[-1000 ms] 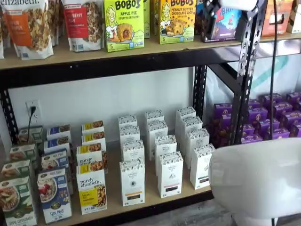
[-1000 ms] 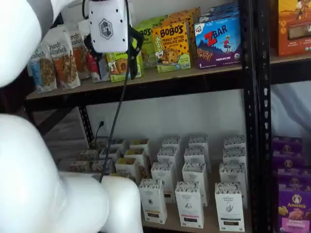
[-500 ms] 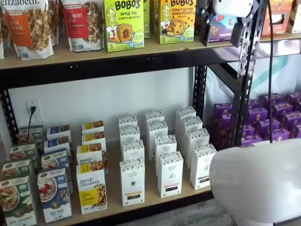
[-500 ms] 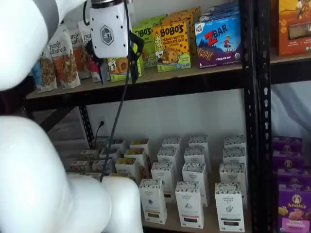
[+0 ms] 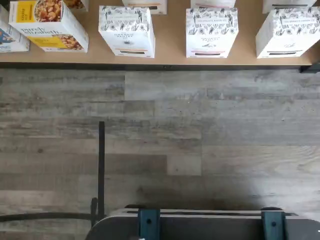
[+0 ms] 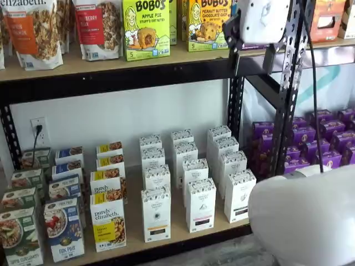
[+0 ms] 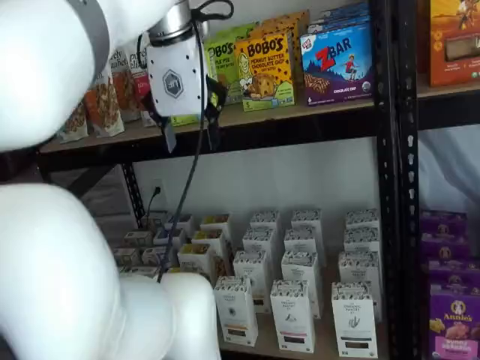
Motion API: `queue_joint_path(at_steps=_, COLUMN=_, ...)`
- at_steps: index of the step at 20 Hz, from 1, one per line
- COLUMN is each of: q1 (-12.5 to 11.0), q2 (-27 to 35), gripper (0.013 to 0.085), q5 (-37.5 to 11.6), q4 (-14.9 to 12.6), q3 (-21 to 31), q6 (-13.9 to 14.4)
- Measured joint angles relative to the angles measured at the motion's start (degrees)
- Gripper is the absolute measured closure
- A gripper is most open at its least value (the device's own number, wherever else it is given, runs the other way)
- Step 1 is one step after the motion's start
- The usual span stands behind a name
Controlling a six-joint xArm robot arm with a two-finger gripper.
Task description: Pick up the white box with a yellow strip in the middle, on the bottom shelf, the fourth box from the left
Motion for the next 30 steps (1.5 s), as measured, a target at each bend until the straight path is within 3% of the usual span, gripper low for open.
queue_joint_path(at_steps=5, q1=0.6, q2=-0.6, gripper=0.013, q5=-6.1, q4=-0.1, q3=6.3, q6=0.3)
queue_joint_path(at_steps=9, q1=2.1, q2=-0.6, gripper=0.013, q5=-11.0, q4=-1.9, q3=10.7, q6=1.4)
queue_joint_path(at_steps=14, q1=2.3, q2=0.4, gripper=0.013, q5=-20.7, q4=-1.6, q3=17.8, q6=1.4)
queue_joint_path(at_steps=19, q1=5.2, q2=5.6, gripper=0.013, q5=-31.3, q4=-4.1, q3=22.8, q6=4.6)
queue_joint_path(at_steps=23, q1=6.1, q2=8.7, gripper=0.013, q5=-40.2, q4=-3.5, q3=26.2, q6=5.2)
queue_joint_path(at_steps=30, q1=8.9, q2=18.4, gripper=0.013, q5=-52.7, q4=-4.8, q3=28.8, q6=8.6)
